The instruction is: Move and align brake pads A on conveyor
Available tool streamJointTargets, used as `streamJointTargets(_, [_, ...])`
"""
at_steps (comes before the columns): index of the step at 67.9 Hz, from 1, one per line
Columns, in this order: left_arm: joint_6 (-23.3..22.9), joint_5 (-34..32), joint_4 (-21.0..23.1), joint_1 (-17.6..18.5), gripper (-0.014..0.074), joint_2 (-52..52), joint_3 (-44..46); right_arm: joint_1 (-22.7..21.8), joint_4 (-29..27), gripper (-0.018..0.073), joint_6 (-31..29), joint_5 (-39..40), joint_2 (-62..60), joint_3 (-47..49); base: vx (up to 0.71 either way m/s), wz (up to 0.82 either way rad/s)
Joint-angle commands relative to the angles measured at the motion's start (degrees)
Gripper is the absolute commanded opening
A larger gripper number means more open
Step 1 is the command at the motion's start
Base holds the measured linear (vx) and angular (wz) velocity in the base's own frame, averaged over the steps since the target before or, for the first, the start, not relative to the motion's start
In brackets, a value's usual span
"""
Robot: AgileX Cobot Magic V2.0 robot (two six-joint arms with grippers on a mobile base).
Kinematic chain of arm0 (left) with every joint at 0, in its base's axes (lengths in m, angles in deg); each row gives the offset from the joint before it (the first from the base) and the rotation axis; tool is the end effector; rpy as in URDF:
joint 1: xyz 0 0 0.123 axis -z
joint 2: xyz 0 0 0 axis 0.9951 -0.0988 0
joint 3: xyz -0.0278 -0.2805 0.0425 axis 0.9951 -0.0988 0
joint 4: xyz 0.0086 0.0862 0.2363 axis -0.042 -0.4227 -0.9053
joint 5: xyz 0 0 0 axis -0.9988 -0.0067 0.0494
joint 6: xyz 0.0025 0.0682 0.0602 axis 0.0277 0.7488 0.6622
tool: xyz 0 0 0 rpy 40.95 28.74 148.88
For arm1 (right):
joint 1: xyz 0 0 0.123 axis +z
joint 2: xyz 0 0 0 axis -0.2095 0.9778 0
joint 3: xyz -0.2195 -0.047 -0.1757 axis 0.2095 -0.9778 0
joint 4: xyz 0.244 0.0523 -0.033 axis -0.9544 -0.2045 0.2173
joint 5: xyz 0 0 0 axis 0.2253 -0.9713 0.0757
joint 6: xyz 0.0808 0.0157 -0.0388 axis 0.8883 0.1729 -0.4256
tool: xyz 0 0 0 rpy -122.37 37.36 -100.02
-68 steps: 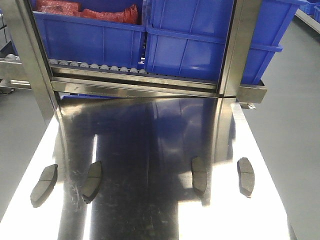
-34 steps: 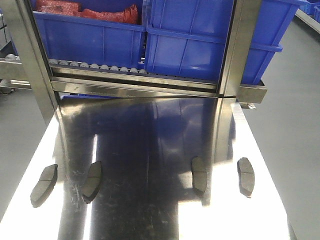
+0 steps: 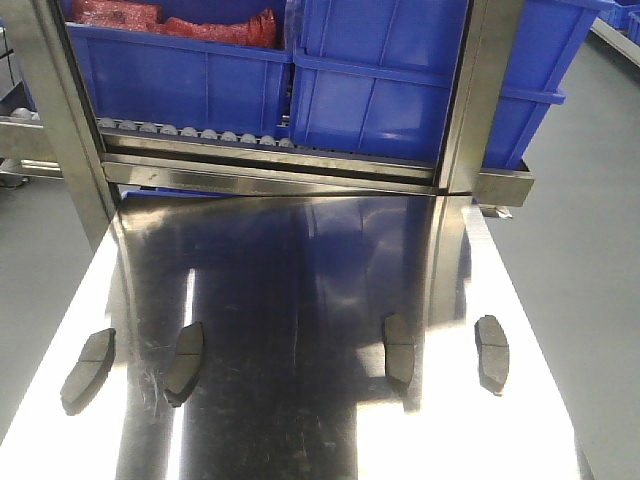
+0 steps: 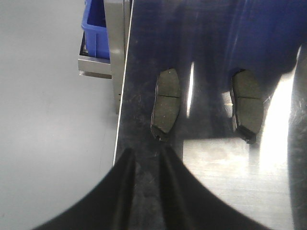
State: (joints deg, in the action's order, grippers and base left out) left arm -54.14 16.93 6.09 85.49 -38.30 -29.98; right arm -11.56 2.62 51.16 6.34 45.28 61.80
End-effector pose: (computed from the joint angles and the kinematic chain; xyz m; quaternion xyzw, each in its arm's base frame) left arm 0.1223 -0.0019 0.2749 -0.0513 0.9185 -0.0262 0.3913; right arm 0.0567 -0.0007 0.1944 0.0079 0.7212 0.0046 0.6927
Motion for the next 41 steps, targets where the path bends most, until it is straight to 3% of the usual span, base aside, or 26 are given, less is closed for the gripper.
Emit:
streamJointTargets(1, [-0.04,-3.09,0.59,-0.02,0.0304,-1.14,2.12,0.12,0.54,-0.0011,-0.50,3.97,-0.80,-0.68,0.00,0.00])
streamJointTargets(8, [-0.04,-2.56,0.59,-0.02,0.0434,-2.50,2.12,0.12,0.54,-0.0011,-0.50,3.97,-0.80,-0.68,0.00,0.00])
streamJointTargets(16, [2.58,-2.56,0.59,-0.02,0.0512,-4.65,2.24,0.12,0.54,-0.0011,-0.50,3.97,-0.80,-0.68,0.00,0.00])
streamJointTargets(29, [7.86,0.95,1.56,-0.02,0.0524,-13.12,7.67,0.12,0.54,-0.0011,-0.50,3.97,-0.80,-0.68,0.00,0.00])
streamJointTargets(41, [14.11,2.98,8.78,-0.02,0.0524,-24.72,15.88,0.12,0.54,-0.0011,-0.50,3.97,-0.80,-0.68,0.00,0.00])
